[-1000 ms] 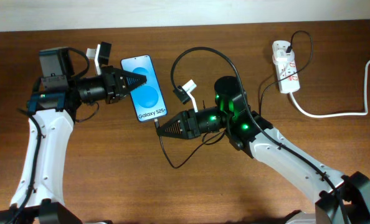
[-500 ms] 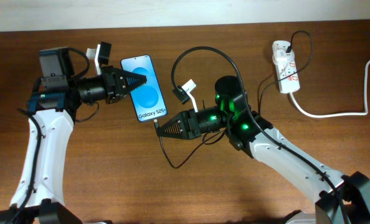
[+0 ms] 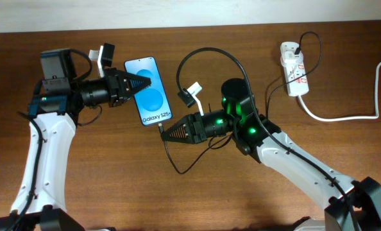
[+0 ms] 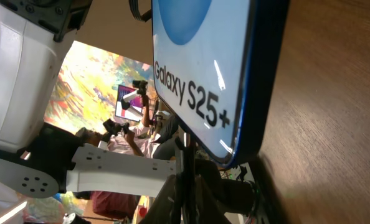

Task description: Plug charger to phone and switch on socket

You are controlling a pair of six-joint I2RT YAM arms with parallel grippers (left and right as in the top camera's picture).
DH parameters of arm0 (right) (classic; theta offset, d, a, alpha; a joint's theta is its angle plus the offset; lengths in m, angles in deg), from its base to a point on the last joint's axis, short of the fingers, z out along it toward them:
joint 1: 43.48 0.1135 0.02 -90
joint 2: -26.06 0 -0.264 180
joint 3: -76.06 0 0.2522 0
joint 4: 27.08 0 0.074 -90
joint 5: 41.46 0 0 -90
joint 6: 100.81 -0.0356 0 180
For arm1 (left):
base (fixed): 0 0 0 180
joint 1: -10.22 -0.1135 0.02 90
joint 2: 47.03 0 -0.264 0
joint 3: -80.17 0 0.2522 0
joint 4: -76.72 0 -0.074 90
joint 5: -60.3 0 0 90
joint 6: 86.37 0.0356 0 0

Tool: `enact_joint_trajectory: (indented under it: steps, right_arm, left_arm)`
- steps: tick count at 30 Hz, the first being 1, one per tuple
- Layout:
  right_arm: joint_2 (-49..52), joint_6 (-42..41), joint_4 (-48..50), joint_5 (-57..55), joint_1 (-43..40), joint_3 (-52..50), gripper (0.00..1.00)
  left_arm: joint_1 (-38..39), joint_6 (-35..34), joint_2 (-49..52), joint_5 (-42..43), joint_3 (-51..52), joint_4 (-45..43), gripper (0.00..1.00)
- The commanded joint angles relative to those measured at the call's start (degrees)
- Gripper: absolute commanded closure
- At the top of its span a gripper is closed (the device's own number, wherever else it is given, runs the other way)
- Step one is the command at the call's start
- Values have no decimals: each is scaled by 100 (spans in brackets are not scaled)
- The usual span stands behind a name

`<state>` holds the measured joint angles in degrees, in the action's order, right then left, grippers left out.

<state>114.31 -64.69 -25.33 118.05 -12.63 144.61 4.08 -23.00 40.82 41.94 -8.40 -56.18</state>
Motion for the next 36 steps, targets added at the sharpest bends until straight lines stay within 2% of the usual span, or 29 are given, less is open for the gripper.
enact_joint_trajectory:
  steps: [1,36]
  right_arm:
    - [37,-66,42,33,48,-26,96]
    - [37,-63,136,-118,101,-26,96]
  left_arm:
    - [13,52,-68,254,-68,-31,100]
    - [13,52,-68,254,-68,-28,100]
